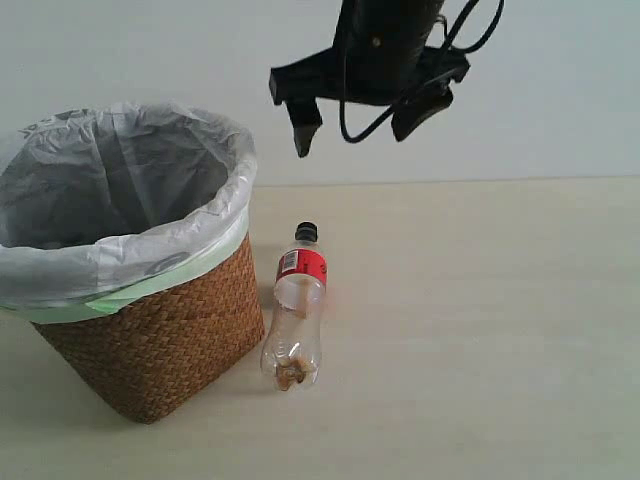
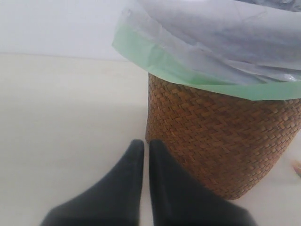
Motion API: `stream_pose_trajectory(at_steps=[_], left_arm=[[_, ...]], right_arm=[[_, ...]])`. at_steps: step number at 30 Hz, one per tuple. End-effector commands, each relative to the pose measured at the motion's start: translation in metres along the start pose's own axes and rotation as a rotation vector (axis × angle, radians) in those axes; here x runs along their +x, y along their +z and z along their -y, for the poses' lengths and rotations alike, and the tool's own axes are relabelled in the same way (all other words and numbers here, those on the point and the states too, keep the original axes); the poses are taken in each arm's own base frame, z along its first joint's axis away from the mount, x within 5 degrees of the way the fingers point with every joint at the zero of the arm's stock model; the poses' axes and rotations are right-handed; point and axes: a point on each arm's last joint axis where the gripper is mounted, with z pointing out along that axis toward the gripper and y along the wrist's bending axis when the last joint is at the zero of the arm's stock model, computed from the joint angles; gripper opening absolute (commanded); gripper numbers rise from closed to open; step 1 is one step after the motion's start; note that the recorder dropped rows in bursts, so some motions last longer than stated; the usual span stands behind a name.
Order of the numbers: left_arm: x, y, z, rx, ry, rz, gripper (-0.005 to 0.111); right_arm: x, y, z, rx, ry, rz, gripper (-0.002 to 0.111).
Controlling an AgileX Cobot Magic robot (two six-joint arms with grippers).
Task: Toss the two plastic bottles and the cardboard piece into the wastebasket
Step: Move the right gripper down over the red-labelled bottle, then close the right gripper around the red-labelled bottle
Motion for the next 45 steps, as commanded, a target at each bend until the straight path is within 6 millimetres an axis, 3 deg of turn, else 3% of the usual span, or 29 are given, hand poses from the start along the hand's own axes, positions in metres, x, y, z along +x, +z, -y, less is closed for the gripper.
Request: stream_pose_trajectory(at_steps=[1, 11, 20, 30, 39, 45], left_arm=[[0.001, 0.0, 0.0, -0.002, -0.002, 0.0, 0.004], [0.001, 0.0, 0.0, -0.002, -0.002, 0.0, 0.004], [0.001, 0.0, 0.0, -0.002, -0.002, 0.0, 0.004], [0.001, 0.0, 0.0, -0.002, -0.002, 0.0, 0.004], [0.001, 0.0, 0.0, -0.002, -0.002, 0.0, 0.004], [0.001, 0.0, 0.0, -0.002, -0.002, 0.0, 0.004]], right_arm=[[0.003, 0.027, -0.001, 0.011, -0.02, -0.067, 0.089], [0.005, 0.045, -0.002, 0.009, 0.004, -0.105, 0.089], [0.016, 0.089, -0.015, -0.096, 0.062, -0.222, 0.089], [0.029, 0.132, -0.016, -0.091, 0.064, -0.321, 0.089], [0.03, 0.135, -0.017, -0.097, 0.063, -0.329, 0.055], [0.034, 0.146, -0.018, -0.102, 0.065, -0.354, 0.074]])
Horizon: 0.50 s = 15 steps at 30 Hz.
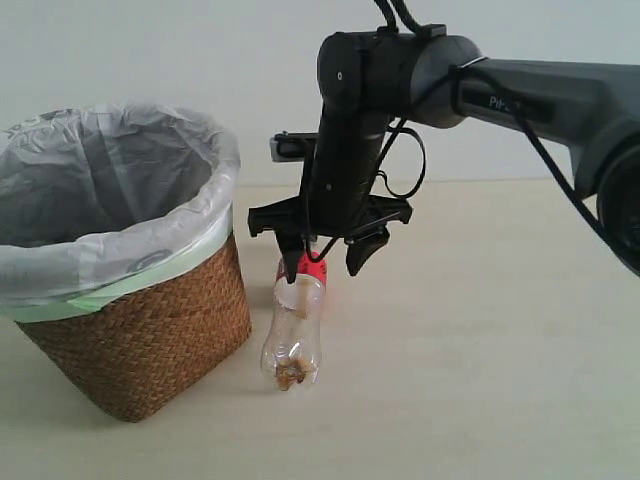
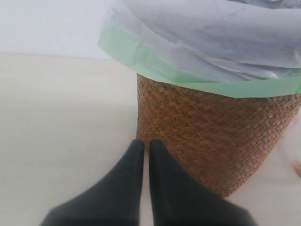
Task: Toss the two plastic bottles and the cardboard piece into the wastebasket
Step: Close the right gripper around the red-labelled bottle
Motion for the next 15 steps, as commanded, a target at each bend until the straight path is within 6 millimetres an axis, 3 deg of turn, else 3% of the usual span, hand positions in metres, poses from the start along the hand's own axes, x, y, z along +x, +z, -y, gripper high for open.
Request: stream_pose_trajectory(at_steps=[1, 9, 15], left_arm=[[0.001, 0.0, 0.0, -0.002, -0.002, 0.0, 0.004], [0.001, 0.0, 0.0, -0.002, -0.002, 0.0, 0.004], [0.001, 0.0, 0.0, -0.002, -0.002, 0.0, 0.004]], right_arm=[[0.0, 0.01, 0.0, -0.003, -0.002, -0.024, 0.076], [0.001, 0.029, 0.0, -0.02, 0.008, -0.061, 0.075], [0.0, 0.03, -0.002, -0.048, 0.011, -0.047, 0.075]])
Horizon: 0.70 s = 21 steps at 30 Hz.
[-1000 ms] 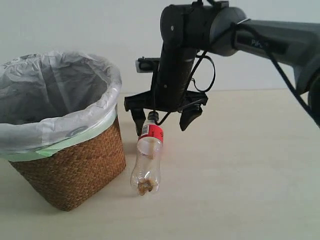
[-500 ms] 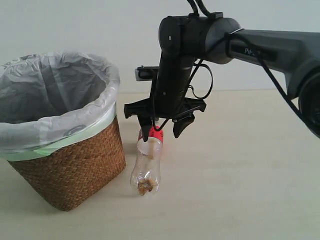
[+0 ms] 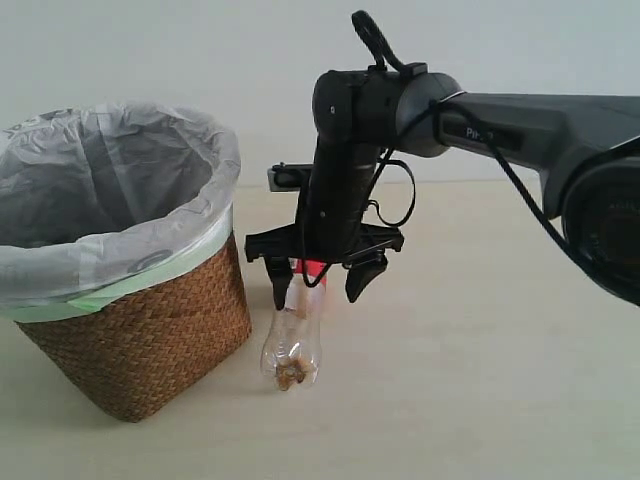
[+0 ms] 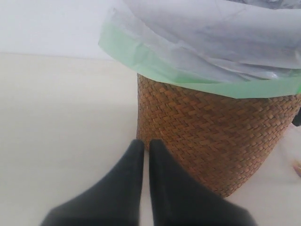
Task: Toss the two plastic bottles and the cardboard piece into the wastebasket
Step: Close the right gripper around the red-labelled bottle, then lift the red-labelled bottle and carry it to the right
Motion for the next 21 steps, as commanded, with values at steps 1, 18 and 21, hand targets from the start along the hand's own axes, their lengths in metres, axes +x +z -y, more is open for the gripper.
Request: stream_pose_trajectory(at_steps=[1, 18, 21], left_arm=[[0.001, 0.0, 0.0, -0.002, -0.002, 0.0, 0.004], [0.001, 0.0, 0.0, -0.002, -0.002, 0.0, 0.004], [0.001, 0.0, 0.0, -0.002, -0.002, 0.0, 0.004]], right_arm=[[-0.002, -0.002, -0.002, -0.02, -0.007, 0.023, 0.075], [-0.004, 0.034, 0.003, -0.013, -0.017, -0.012, 0.056], [-0.005, 0.034, 0.006, 0.015, -0.045, -0.005, 0.034]])
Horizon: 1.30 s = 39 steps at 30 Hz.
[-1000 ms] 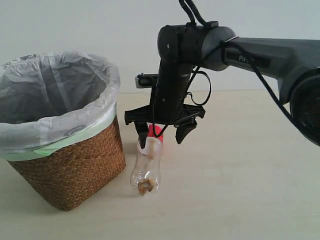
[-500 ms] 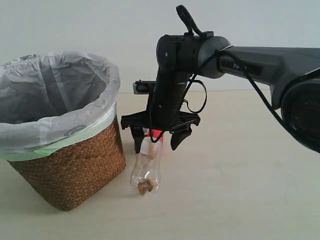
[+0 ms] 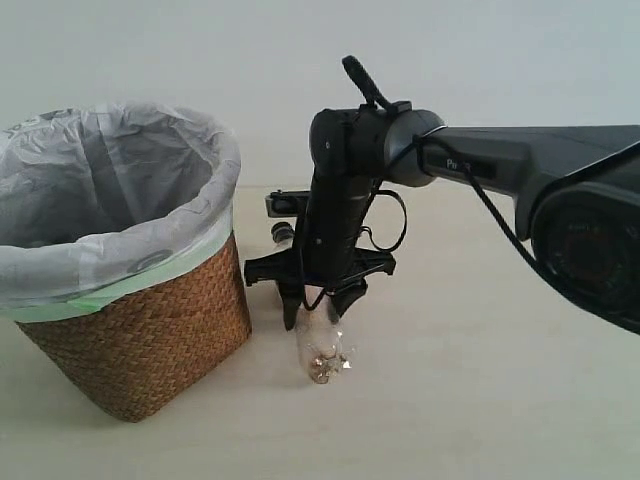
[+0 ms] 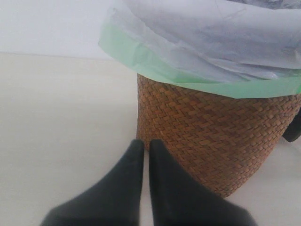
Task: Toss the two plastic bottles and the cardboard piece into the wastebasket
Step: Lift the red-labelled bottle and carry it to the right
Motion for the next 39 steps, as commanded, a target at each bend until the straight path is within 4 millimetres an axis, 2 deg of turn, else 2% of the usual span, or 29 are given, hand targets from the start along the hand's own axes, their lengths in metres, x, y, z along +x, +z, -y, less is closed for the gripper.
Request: stream_pose_trajectory(at_steps=[1, 3, 4, 8, 16, 21, 23, 27, 31, 33, 35, 39], left_arm=[[0.001, 0.0, 0.0, -0.002, -0.002, 0.0, 0.004], [0.001, 0.0, 0.0, -0.002, -0.002, 0.0, 0.004], [0.001, 0.0, 0.0, -0.002, -0.002, 0.0, 0.004], [0.001, 0.0, 0.0, -0.002, -0.002, 0.0, 0.004], [0.001, 0.0, 0.0, -0.002, -0.002, 0.0, 0.004], [0.001, 0.0, 0.0, -0.002, -0.002, 0.0, 0.004], [0.001, 0.0, 0.0, -0.002, -0.002, 0.0, 0.004], [0.001, 0.0, 0.0, -0.002, -0.002, 0.0, 0.004], [0.001, 0.0, 0.0, -0.002, -0.002, 0.0, 0.004], [0.001, 0.0, 0.0, -0.002, -0.002, 0.0, 0.004], [0.001, 0.0, 0.0, -0.002, -0.002, 0.0, 0.004], [0.001, 0.0, 0.0, -0.002, -0.002, 0.0, 0.004]], right_arm=[[-0.001, -0.003, 0.003, 0.038, -0.038, 0.018, 0.032], [0.0, -0.003, 0.005, 0.055, -0.042, 0.005, 0.028], [0.0, -0.003, 0.008, 0.085, -0.054, -0.004, 0.02], [0.001, -0.004, 0.013, 0.137, -0.081, -0.012, 0.001], [0.001, -0.006, 0.02, 0.217, -0.133, -0.024, 0.0], [0.008, -0.033, 0.012, 0.142, -0.117, 0.064, 0.0], [0.014, -0.042, 0.019, 0.14, -0.104, 0.078, 0.0], [0.049, -0.066, 0.045, 0.142, -0.07, 0.176, 0.0], [0.102, -0.112, 0.072, 0.146, -0.03, 0.306, 0.0], [0.12, -0.136, 0.072, 0.164, -0.064, 0.366, 0.0], [0.126, -0.149, 0.069, 0.158, -0.07, 0.415, 0.0], [0.122, -0.149, 0.075, 0.187, -0.06, 0.433, 0.0]])
